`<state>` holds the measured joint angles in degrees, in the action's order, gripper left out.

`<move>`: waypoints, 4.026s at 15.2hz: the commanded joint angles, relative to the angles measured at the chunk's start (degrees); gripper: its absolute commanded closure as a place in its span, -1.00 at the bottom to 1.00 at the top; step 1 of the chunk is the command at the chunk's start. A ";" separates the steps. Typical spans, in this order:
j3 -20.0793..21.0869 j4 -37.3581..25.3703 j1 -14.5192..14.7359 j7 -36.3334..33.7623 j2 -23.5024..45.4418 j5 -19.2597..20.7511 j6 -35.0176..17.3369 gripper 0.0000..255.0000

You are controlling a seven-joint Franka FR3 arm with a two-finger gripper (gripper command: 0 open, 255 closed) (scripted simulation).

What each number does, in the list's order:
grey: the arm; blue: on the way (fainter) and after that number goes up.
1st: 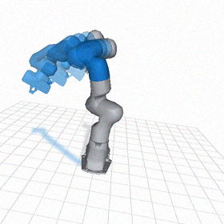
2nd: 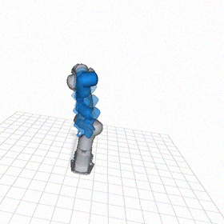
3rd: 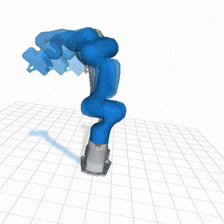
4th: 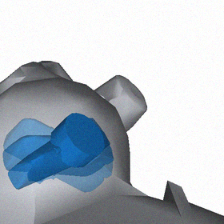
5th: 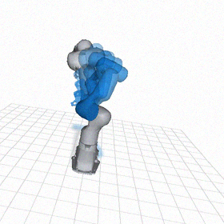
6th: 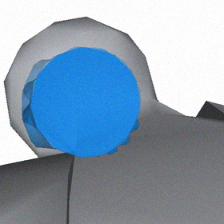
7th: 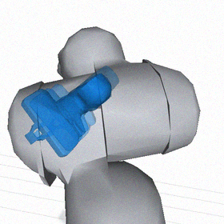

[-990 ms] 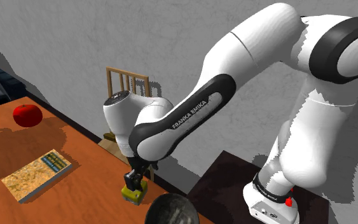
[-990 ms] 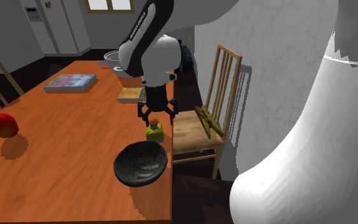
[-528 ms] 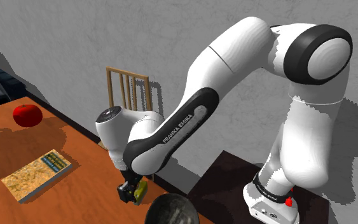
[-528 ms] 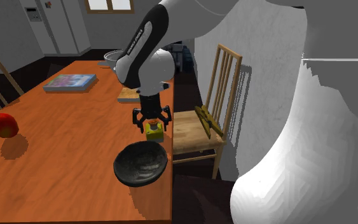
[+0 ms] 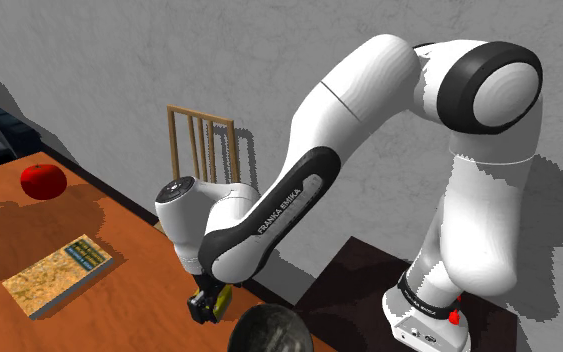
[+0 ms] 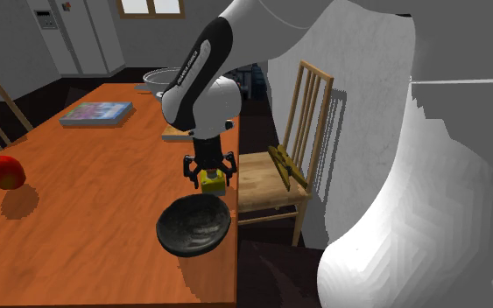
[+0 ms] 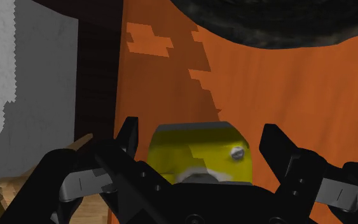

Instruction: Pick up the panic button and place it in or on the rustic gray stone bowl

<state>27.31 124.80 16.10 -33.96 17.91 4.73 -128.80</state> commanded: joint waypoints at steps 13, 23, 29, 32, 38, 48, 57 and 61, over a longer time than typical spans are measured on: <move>0.00 -0.01 0.00 -0.01 0.02 0.01 0.00 -1.00; 2.84 -1.27 -6.41 22.62 -4.40 -5.15 -4.92 -1.00; 2.27 -0.41 -5.63 21.49 -1.82 -3.53 -8.11 -1.00; 2.27 -0.42 -5.63 21.49 -1.82 -3.53 -8.11 -1.00; 2.27 -0.42 -5.63 21.49 -1.83 -3.53 -8.10 1.00; 2.61 -0.69 -5.93 21.87 -3.02 -4.27 -6.76 1.00; 3.67 -2.57 -6.96 23.39 -7.98 -7.27 -0.46 1.00; 3.92 -3.74 -7.29 23.91 -9.93 -8.37 2.42 1.00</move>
<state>31.16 121.41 8.88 -10.15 8.46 -3.37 -127.15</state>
